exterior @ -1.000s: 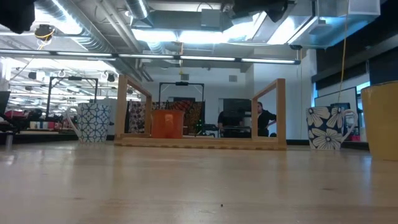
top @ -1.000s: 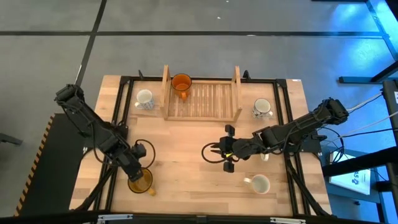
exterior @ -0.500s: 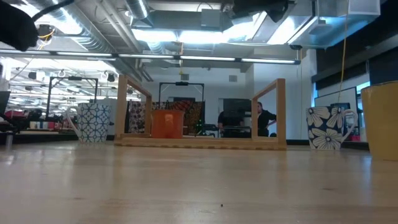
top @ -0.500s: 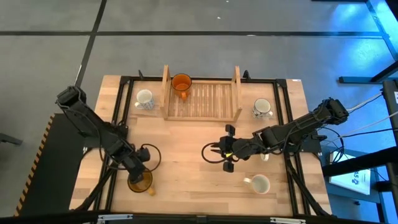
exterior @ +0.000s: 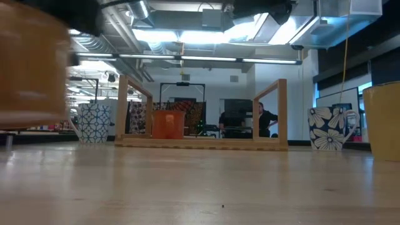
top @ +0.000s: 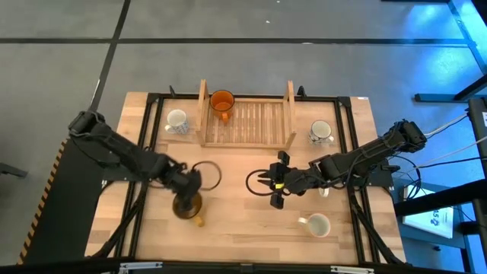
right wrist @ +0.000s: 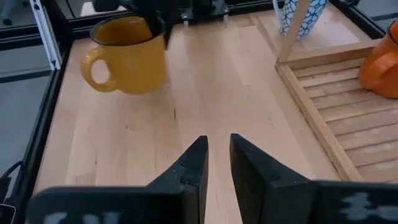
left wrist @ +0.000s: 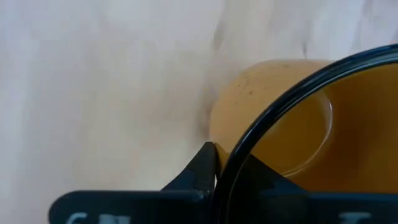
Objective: Place coffee mugs
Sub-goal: Put the dark yellow mug on the shelf
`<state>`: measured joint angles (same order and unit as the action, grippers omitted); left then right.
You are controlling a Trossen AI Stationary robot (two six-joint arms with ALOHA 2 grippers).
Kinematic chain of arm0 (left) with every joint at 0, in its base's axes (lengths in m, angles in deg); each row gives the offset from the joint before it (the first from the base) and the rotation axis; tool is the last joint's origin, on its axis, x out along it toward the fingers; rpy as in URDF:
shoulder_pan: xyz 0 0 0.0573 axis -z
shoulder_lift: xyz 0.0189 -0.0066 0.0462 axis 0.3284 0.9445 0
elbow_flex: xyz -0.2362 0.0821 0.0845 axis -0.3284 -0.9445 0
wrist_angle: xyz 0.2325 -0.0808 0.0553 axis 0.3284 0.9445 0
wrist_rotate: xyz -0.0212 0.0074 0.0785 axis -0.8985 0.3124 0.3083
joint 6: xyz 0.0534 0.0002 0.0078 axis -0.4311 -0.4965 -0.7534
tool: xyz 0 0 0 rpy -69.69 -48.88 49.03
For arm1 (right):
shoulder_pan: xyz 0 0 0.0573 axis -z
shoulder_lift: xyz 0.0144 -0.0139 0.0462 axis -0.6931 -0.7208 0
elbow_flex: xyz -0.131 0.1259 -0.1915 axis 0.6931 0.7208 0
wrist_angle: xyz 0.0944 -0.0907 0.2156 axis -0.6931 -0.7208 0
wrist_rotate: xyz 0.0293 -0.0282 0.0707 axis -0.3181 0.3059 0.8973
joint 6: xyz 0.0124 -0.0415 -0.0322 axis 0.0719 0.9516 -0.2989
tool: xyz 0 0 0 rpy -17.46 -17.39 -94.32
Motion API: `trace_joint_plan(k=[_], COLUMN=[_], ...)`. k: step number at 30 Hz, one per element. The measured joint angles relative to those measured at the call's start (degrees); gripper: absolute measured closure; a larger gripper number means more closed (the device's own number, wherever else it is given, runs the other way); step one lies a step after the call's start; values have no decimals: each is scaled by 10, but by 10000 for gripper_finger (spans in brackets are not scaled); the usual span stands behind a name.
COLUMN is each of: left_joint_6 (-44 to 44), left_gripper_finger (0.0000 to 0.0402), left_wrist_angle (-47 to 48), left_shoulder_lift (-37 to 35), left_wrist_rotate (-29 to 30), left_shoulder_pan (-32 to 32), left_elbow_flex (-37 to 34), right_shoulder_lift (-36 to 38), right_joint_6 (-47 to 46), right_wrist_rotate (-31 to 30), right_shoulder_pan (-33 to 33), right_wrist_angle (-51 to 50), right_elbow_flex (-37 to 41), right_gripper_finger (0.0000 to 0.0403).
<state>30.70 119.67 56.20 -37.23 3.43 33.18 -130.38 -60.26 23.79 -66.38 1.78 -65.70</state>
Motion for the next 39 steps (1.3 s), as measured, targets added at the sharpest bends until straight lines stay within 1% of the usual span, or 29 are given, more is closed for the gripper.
trace_joint_plan(k=[3,7,11,14,16,19,23,27,30,34,39], left_joint_6=[-83,-187,-264,-306,-328,-354,-386,-391,-385,-384,-373], left_gripper_finger=[383,383,383,383,384,382,381,377,365,342,318], left_wrist_angle=[-6,-39,-48,-48,-48,-44,-46,-51,-61,-61,-62], left_shoulder_lift=[17,68,138,192,222,254,284,300,308,309,309], left_wrist_rotate=[21,24,16,18,17,10,10,12,14,16,19], left_shoulder_pan=[-64,-136,-180,-196,-201,-203,-202,-204,-204,-204,-203], left_elbow_flex=[32,60,99,135,158,194,233,250,250,250,250], right_shoulder_lift=[0,0,0,0,0,0,0,0,0,0,0], right_joint_6=[-1,-44,-100,-195,-238,-269,-281,-280,-279,-275,-264], right_wrist_rotate=[2,13,22,22,22,10,12,5,2,6,-4], right_shoulder_pan=[0,0,0,0,0,0,0,0,0,0,0], right_wrist_angle=[-11,-35,-70,-109,-137,-162,-162,-162,-162,-162,-161], right_elbow_flex=[0,0,0,1,2,2,2,2,2,2,2], right_gripper_finger=[347,347,347,347,344,325,278,231,206,187,180])
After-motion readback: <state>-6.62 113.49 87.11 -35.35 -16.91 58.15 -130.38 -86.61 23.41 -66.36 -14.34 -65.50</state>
